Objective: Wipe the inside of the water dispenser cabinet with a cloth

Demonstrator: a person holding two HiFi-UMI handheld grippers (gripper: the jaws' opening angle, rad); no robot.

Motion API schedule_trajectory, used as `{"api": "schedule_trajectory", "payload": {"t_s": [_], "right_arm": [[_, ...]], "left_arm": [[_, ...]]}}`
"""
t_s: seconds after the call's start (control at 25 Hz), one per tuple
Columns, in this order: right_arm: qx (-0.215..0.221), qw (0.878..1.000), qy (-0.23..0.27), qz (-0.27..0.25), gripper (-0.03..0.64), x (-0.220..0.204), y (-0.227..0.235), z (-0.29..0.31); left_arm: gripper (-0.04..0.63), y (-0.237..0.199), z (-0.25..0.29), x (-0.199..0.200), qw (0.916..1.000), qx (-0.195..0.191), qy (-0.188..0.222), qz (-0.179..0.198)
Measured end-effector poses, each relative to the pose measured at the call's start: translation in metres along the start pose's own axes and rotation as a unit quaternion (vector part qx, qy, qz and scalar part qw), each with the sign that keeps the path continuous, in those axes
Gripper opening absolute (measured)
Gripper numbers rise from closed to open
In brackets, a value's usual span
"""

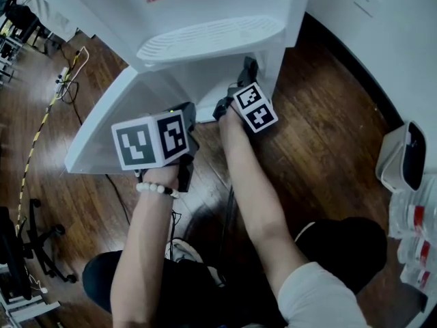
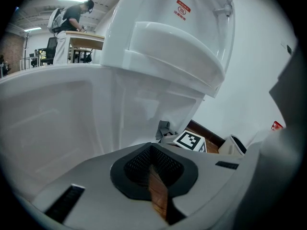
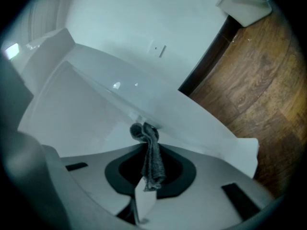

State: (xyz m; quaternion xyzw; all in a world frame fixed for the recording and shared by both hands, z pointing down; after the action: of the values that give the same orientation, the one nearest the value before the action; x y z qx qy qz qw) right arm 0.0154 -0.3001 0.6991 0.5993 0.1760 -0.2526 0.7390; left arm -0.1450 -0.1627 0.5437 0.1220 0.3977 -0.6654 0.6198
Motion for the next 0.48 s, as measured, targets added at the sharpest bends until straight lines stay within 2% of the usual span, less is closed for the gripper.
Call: {"api": "schedule_trajectory", "payload": {"t_s": [0.2,0.48], "right_arm": [[0.044,0.998,0.031,0.025,0.046,0.023,-0.042,-0.021],[0.127,0.988,0.084,0.026,0.044,0.068,-0.090,-0.055]], "left_arm": [[-0.003,0.001,-0.005,0.005,1.0000,0.001,0.006,0.001],[-0.003,0.008,-0.006,0.004,1.0000,-0.001,0.009,0.000]]}}
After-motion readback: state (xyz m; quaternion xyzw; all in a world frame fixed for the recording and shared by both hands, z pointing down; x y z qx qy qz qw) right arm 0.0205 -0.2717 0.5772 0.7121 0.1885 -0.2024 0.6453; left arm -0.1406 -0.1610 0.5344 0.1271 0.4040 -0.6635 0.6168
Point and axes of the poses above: the fingertips, and each gripper's own axes: z forward along the fingers, y to its right, x out of its top, the point moved 3 cm from there along -z, backward along the fingers, and after that the axes turned 7 degrees about -z, right-handed, at the moved point
